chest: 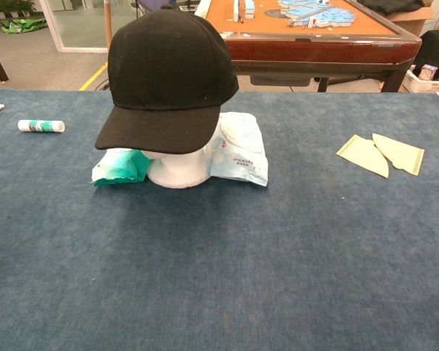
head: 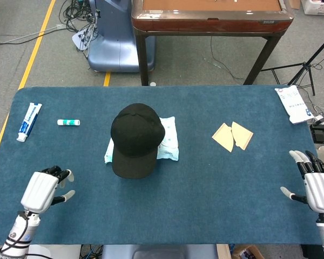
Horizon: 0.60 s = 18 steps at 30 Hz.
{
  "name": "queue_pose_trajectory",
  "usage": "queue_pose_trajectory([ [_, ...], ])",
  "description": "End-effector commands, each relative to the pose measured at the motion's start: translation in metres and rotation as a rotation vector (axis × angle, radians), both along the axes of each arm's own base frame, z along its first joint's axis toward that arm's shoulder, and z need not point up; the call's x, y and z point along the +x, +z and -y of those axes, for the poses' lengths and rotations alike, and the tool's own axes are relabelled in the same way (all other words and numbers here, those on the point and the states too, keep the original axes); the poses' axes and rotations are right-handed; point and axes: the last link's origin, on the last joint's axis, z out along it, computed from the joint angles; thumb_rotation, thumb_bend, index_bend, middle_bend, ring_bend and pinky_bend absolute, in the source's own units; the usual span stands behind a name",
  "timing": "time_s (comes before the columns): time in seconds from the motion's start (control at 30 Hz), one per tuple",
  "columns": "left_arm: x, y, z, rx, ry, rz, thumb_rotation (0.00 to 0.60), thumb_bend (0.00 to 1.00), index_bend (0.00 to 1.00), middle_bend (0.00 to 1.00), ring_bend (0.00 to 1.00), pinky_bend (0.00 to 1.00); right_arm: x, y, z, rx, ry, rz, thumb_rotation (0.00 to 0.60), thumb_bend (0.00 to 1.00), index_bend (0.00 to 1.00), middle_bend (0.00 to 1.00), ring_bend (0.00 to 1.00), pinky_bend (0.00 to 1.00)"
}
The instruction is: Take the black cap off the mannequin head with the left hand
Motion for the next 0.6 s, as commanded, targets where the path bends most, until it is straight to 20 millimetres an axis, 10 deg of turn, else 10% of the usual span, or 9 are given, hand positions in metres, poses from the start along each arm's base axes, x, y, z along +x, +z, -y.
queue_pose_trajectory([
  [0.03,0.016,-0.011,-0.008,-0.031,-0.039,-0.002,0.600,0.00,0.59,0.77,0.52,0.68,-0.001,0.003,-0.001,-0.008,-0.002,0.005,0.600,0.00,0.13,0.16,0.08,0.16],
  [0.6,0.068,-0.057,-0.027,-0.061,-0.141,0.092,0.600,0.00,0.62,0.78,0.54,0.69,-0.007,0.016,-0.002,-0.040,-0.013,0.043,0.600,0.00,0.13,0.16,0.08,0.16],
])
